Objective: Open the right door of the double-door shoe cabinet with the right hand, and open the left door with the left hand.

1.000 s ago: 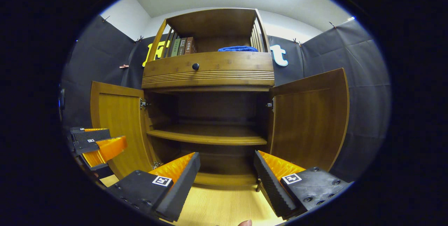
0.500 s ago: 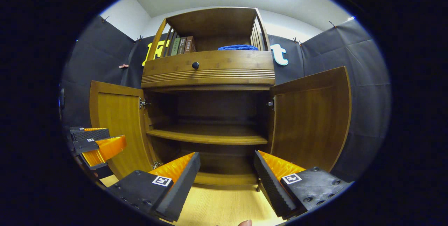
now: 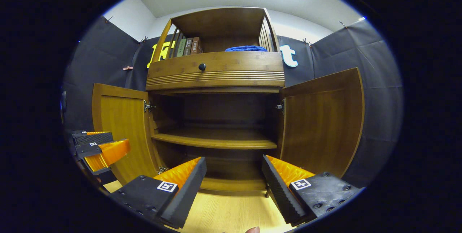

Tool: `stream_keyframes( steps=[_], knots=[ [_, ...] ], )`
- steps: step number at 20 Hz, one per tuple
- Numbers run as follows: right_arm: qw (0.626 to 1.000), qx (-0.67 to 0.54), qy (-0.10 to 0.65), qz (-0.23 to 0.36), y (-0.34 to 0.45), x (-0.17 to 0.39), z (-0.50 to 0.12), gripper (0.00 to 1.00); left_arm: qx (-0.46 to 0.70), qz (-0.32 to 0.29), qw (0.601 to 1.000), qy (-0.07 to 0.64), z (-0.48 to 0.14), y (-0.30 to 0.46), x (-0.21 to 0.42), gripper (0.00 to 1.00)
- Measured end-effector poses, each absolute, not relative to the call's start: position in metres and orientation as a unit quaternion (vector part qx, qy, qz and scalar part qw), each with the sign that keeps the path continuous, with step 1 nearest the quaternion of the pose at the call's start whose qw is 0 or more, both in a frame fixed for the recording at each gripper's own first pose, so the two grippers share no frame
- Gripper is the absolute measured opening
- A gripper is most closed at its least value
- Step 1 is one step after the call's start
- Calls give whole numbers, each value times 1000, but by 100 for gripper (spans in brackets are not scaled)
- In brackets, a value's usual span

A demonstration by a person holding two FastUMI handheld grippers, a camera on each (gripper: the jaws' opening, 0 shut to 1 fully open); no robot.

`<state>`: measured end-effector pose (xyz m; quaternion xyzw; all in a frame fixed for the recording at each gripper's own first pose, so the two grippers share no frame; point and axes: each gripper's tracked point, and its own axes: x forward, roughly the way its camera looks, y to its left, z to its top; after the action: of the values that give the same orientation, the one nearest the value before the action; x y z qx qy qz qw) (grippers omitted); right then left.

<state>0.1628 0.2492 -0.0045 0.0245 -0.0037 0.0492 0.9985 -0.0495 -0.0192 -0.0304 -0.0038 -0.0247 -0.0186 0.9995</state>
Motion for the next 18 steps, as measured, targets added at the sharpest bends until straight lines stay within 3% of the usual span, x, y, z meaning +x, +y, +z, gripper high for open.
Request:
stream_keyframes(
  steps=[18],
  knots=[
    [998,24,-5,53,250,162,-4,92,-5,-15,1000,-23,-31,-20,-51,95]
  ],
)
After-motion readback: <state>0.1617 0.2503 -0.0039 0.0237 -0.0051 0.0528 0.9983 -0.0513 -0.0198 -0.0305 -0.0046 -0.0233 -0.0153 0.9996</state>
